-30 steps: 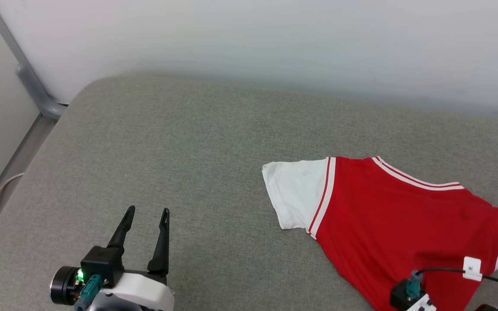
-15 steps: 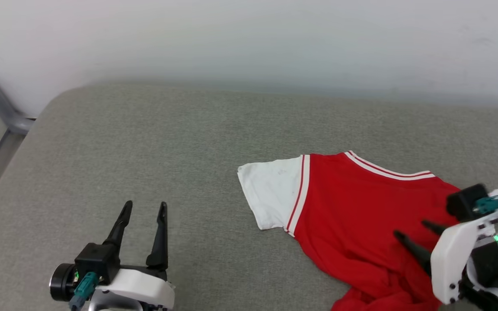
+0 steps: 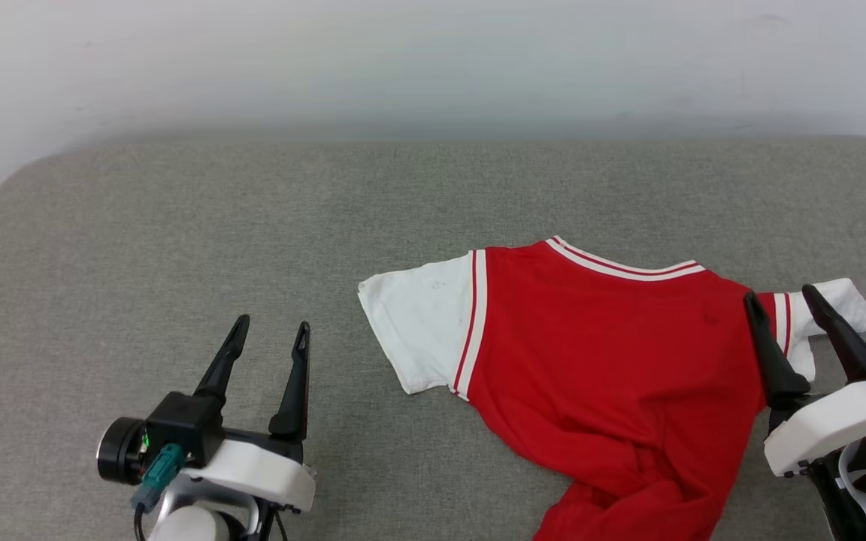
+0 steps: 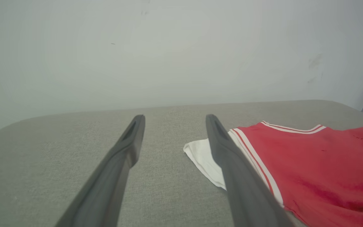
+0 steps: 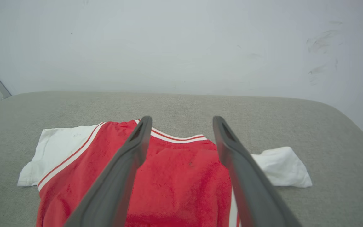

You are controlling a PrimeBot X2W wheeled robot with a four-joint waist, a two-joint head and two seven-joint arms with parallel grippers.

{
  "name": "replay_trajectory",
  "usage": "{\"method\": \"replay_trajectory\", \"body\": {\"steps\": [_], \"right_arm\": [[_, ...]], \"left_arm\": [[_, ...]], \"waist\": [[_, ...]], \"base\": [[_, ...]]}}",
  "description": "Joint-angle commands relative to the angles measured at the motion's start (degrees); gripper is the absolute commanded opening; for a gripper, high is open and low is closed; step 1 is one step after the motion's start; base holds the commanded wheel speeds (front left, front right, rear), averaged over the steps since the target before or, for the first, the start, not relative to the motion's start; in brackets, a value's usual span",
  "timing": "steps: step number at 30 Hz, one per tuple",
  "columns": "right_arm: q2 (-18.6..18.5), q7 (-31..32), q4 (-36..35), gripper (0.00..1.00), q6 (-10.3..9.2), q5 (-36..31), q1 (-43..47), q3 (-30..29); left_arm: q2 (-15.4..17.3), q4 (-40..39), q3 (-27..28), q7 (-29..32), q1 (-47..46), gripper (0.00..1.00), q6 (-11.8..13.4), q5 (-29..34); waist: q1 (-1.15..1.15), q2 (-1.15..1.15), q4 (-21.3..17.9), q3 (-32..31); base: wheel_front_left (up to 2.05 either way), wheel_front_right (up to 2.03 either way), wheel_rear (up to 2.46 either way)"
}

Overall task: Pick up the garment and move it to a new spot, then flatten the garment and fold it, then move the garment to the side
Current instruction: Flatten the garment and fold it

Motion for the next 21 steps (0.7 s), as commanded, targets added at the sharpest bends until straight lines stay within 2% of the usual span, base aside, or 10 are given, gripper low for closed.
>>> {"method": "replay_trajectory", "body": {"steps": [1,5,8,16,18,19,21], "right_arm": [[1.1,-0.95,0.53,1.0,-0.04,-1.12,0.37,-0.94],[3.59,-2.46,1.32,1.0,-0.04,-2.39,-0.35,-3.56],[4.42,-3.32,1.18,1.0,-0.04,-3.29,-1.03,-4.15],[5.13,-3.92,-0.56,1.0,-0.04,-5.08,-2.1,-4.66],[5.15,-3.76,-0.74,1.0,-0.04,-5.48,-2.31,-4.36],[5.15,-3.76,-0.74,1.0,-0.04,-5.48,-2.31,-4.36],[5.43,-4.0,-1.13,1.0,-0.04,-5.44,-2.71,-3.68]], "left_arm": [[1.04,0.42,-1.07,-0.15,-2.19,1.0,-0.07,-0.18],[5.88,3.78,-7.89,4.14,-8.67,1.0,-0.07,-3.21],[11.16,4.88,-13.89,10.98,-15.82,1.0,-0.04,-5.21],[20.84,6.56,-28.11,34.44,-33.52,1.0,-0.04,-17.82],[22.14,7.48,-29.93,40.4,-36.45,1.0,-0.05,-23.53],[22.14,7.48,-29.93,40.4,-36.45,1.0,-0.05,-23.53],[24.82,8.52,-31.58,45.03,-39.57,1.0,-0.04,-26.32]], "waist": [[0.0,0.0,-1.17,1.31],[0.0,0.0,-2.53,3.79],[0.0,0.0,-3.59,5.96],[0.0,0.0,-5.94,10.91],[0.0,0.0,-6.38,11.92],[0.0,0.0,-6.38,11.92],[0.0,0.0,-7.09,13.11]], "base": [[0.0,0.0,0.0],[0.0,0.0,0.0],[0.0,0.0,0.0],[0.0,0.0,0.0],[0.0,0.0,0.0],[0.0,0.0,0.0],[0.0,0.0,0.0]]}}
